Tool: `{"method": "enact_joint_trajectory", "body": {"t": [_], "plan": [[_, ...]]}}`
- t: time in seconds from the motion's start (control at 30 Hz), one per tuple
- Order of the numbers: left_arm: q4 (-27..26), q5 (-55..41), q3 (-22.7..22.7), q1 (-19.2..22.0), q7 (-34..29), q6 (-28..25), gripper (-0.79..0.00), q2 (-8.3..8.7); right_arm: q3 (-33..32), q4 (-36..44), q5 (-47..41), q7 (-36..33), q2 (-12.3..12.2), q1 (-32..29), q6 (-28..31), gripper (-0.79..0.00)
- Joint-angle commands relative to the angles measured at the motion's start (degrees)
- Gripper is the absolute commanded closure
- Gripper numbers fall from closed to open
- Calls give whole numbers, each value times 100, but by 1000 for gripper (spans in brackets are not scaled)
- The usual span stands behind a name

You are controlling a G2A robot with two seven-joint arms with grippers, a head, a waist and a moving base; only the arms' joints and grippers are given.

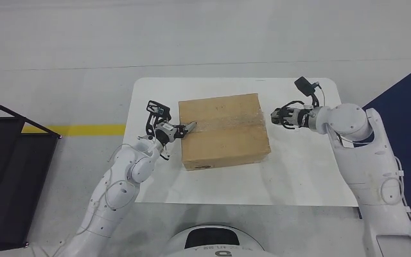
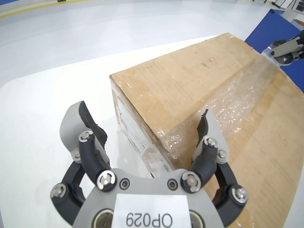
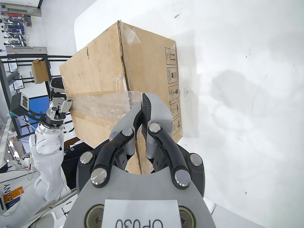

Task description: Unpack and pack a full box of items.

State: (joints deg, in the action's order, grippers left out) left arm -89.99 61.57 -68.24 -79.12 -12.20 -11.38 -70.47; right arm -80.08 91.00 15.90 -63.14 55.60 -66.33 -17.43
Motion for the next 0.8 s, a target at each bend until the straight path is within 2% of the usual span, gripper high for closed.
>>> {"method": "enact_joint_trajectory", "body": {"t": [0.0,0.03,0.1,0.13,0.2,0.47,0.7,0.77], "plan": [[0,0,0,0,0,0,-785,0,34,-72,10,-1,1,31,-99,-77],[0,0,0,0,0,0,-785,0,48,-102,17,3,1,46,-158,-203],[0,0,0,0,0,0,-785,0,44,-170,13,38,0,73,-297,-379],[0,0,0,0,0,0,-785,0,23,-179,6,73,-3,73,-345,-551],[0,0,0,0,0,0,-785,0,-96,-167,-76,150,-15,25,-384,-785],[0,0,0,0,0,0,-785,0,-703,537,-477,585,-69,-596,-556,-785],[0,0,0,0,0,0,-785,0,-703,537,-477,585,-69,-596,-556,-785],[0,0,0,0,0,0,-785,0,-831,653,-1161,599,-35,-584,-182,-785]]}}
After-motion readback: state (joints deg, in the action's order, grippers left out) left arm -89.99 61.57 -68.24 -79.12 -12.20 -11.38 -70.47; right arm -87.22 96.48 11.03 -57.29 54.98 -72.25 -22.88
